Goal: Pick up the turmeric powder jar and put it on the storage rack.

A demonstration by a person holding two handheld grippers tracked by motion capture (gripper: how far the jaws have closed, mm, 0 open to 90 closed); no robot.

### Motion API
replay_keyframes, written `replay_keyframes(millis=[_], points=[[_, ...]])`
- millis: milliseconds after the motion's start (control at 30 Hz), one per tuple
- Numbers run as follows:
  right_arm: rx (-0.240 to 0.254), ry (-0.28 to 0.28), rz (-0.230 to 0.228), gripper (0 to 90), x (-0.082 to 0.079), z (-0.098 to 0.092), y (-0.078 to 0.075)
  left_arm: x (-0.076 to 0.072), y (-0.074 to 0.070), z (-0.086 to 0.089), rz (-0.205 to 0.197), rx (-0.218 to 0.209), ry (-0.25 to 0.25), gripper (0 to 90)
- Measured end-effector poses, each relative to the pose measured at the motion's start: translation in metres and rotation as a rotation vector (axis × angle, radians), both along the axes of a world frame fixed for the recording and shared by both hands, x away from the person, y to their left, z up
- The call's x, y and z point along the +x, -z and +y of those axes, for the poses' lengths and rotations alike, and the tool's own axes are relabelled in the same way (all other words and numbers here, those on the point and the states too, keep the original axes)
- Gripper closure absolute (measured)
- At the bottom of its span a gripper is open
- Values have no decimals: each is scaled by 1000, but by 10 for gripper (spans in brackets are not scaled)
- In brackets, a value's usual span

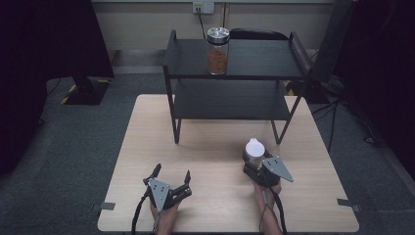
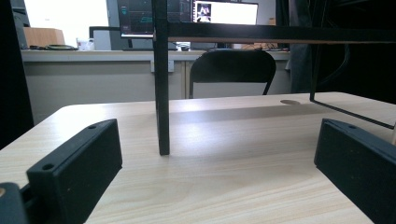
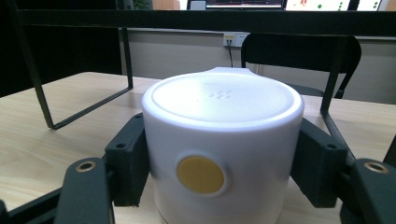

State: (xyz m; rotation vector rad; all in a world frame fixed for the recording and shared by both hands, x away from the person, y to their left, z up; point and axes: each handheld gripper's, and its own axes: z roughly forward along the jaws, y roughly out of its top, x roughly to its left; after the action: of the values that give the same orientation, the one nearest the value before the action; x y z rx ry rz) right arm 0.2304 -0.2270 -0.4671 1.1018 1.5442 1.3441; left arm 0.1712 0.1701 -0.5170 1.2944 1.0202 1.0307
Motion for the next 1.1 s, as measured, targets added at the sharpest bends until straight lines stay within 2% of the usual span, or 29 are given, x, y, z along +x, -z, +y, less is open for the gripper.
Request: replay_keyframes(millis=[367,533,700,900,1100], points=[[-2,-30,-16,299,-3,-4,-9,0,0,0,0,0,0,3],[-32,-33,-30,300,-6,-3,-13,0,0,0,0,1,0,4],[-20,-47,-31,300,-8,-7,-17,0,0,-1,0,0,-2,7],[-20,-62,-33,300,-9,-12,-26,0,0,-1,0,0,-2,7],[-39,-74,-40,300,-12,-13,-35,0,0,-1,0,1,-3,7]])
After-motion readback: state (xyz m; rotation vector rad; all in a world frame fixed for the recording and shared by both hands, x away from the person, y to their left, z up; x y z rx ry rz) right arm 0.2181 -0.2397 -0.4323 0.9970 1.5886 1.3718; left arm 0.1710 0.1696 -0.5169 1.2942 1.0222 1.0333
